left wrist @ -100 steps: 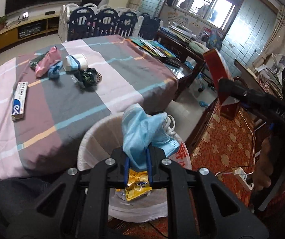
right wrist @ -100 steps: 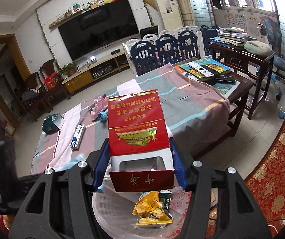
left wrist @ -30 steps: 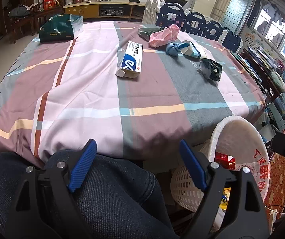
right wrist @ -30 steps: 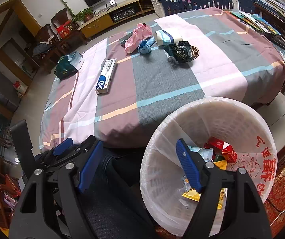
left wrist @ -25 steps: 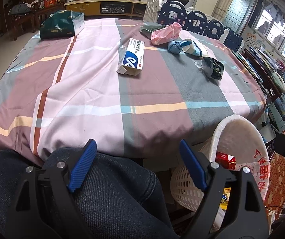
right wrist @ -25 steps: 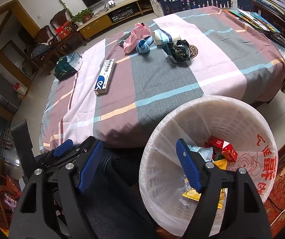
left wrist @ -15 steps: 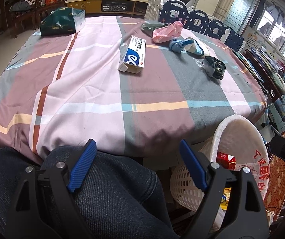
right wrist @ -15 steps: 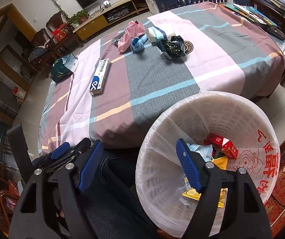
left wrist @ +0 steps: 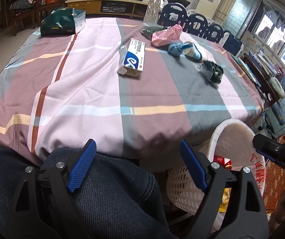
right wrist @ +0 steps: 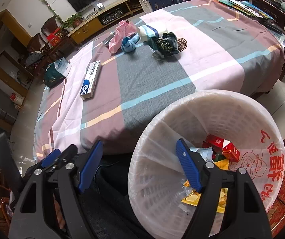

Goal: Collect trash
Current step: 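Move both open tools from the wastebasket back toward the table, then grasp the white ointment box with the left tool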

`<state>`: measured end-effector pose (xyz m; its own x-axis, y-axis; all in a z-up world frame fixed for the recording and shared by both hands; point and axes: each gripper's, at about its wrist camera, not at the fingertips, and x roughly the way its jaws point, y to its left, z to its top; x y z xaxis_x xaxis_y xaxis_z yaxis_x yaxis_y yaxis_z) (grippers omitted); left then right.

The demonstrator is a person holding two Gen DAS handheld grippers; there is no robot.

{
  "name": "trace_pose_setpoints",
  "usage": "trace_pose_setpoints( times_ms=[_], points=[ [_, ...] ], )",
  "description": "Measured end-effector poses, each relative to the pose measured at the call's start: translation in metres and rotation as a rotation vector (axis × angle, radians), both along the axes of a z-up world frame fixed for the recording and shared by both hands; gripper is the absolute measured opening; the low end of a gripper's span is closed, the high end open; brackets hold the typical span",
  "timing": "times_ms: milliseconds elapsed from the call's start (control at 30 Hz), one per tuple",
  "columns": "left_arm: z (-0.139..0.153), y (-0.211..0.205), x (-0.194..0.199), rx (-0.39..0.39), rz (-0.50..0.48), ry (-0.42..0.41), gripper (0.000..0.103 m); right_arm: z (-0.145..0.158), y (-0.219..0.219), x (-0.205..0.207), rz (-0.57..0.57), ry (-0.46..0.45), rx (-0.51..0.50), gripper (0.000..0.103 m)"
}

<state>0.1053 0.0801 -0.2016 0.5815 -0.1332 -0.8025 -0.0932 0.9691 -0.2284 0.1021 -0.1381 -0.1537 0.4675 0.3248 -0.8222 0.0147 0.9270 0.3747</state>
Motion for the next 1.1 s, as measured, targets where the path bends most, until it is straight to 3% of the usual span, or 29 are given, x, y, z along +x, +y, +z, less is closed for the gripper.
trace_pose_setpoints(
  times_ms=[133,367,500,633,700,733,767,867,1000,1033,1100],
  points=[
    [0.009,0.017,0.017,-0.005,0.052,-0.046,0.086,-0.001,-0.005,0.008,-0.019,-0.003,0.002,0.074],
    [0.003,0.046,0.101,-0.040,0.115,0.005,0.086,-0.013,-0.021,0.016,-0.056,0.003,-0.001,0.074],
    [-0.001,0.024,0.156,0.034,0.012,0.019,0.087,-0.022,-0.038,0.027,-0.102,0.025,0.003,0.074],
    [-0.022,-0.002,0.198,0.187,-0.045,0.102,0.086,-0.017,-0.048,0.052,-0.127,0.003,-0.014,0.074],
    [-0.033,-0.002,0.207,0.185,-0.053,0.124,0.077,-0.013,-0.046,0.069,-0.107,-0.010,-0.032,0.074],
    [-0.039,-0.002,0.210,0.177,-0.059,0.141,0.062,-0.012,-0.043,0.080,-0.093,-0.021,-0.046,0.074],
    [-0.042,0.000,0.211,0.181,-0.057,0.149,0.053,-0.012,-0.040,0.094,-0.079,-0.038,-0.070,0.074],
    [-0.038,0.009,0.203,0.152,-0.056,0.095,0.043,-0.018,-0.027,0.137,-0.056,-0.074,-0.169,0.079],
    [-0.021,0.027,0.184,0.026,-0.044,-0.002,0.037,-0.034,-0.016,0.194,-0.061,-0.092,-0.265,0.081],
    [-0.016,0.030,0.178,0.012,-0.043,-0.021,0.026,-0.039,-0.013,0.208,-0.072,-0.089,-0.299,0.081],
    [-0.009,0.029,0.170,0.012,-0.048,-0.038,0.023,-0.048,-0.011,0.225,-0.078,-0.077,-0.319,0.081]
  ],
)
